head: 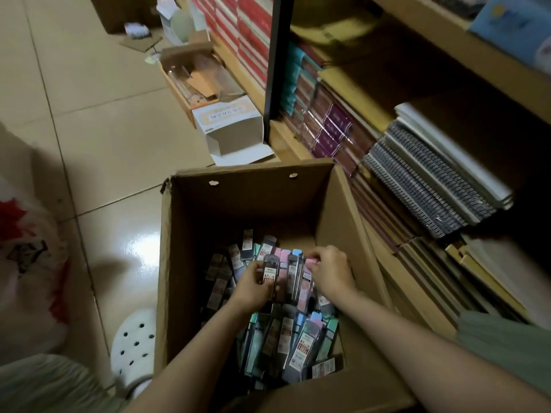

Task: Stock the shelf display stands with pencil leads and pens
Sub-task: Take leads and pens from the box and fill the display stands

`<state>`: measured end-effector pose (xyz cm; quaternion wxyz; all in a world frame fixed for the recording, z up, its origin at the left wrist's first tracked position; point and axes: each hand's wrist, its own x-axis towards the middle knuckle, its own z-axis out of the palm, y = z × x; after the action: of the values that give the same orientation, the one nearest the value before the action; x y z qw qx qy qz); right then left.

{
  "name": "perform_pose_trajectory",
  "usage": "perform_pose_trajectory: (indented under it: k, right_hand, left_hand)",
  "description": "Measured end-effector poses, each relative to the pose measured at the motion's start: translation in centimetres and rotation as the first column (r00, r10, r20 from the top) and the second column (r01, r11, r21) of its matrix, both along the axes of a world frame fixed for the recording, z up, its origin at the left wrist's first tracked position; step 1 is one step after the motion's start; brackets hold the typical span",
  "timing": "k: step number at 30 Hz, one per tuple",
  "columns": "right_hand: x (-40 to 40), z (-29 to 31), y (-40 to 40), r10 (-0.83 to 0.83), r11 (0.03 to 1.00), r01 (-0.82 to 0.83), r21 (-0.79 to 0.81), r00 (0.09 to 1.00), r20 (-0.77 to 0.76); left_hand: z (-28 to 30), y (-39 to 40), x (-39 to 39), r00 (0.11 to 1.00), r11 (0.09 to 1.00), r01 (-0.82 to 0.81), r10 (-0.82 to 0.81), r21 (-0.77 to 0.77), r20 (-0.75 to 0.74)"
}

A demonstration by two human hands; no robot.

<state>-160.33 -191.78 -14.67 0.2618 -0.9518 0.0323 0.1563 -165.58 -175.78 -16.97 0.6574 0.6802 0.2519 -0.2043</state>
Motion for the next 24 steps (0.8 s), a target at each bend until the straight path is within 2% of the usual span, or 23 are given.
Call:
perform_pose_trajectory:
  k: [3, 6, 9, 12, 17, 21, 24]
  right_hand:
    - [1.0, 4.8, 0.4, 0.079, 0.995, -0.088, 0.045, 0.981, 0.177]
    - [1.8, 10.9, 0.3, 0.091, 0.987, -0.129, 0.097, 0.941, 0.325]
    - [2.5, 17.7, -0.6, 0.065, 0.974, -0.157, 0.164, 0.884, 0.462]
    - [2.7, 23.8, -2.2, -0.05, 0.924, -0.151, 0.353, 0.864, 0.5]
    - [2.3, 30.9, -5.1, -0.235, 0.82, -0.08, 0.567, 0.856, 0.461]
    - [2.3, 35.2, -6.9, -0.216, 0.843, -0.134, 0.521, 0.803, 0.556]
    - [2.9, 38.7, -8.1, -0.169, 0.902, -0.158, 0.401, 0.726, 0.666]
  left_hand:
    - [3.0, 0.4, 2.1, 0.992, 0.998, 0.064, -0.064, -0.003, 0.106]
    - [8.1, 0.9, 5.5, 0.942, 0.976, 0.213, -0.219, 0.054, 0.254]
    - [14.7, 1.2, 8.7, 0.835, 0.907, 0.394, -0.421, 0.148, 0.354]
    - [21.0, 1.2, 10.3, 0.721, 0.834, 0.514, -0.546, 0.199, 0.426]
    - [29.1, 0.5, 10.5, 0.689, 0.883, 0.459, -0.422, 0.096, 0.59]
    - [33.2, -0.4, 11.3, 0.667, 0.892, 0.449, -0.293, -0.056, 0.685]
    - [35.1, -1.0, 12.2, 0.658, 0.861, 0.492, -0.269, -0.131, 0.704]
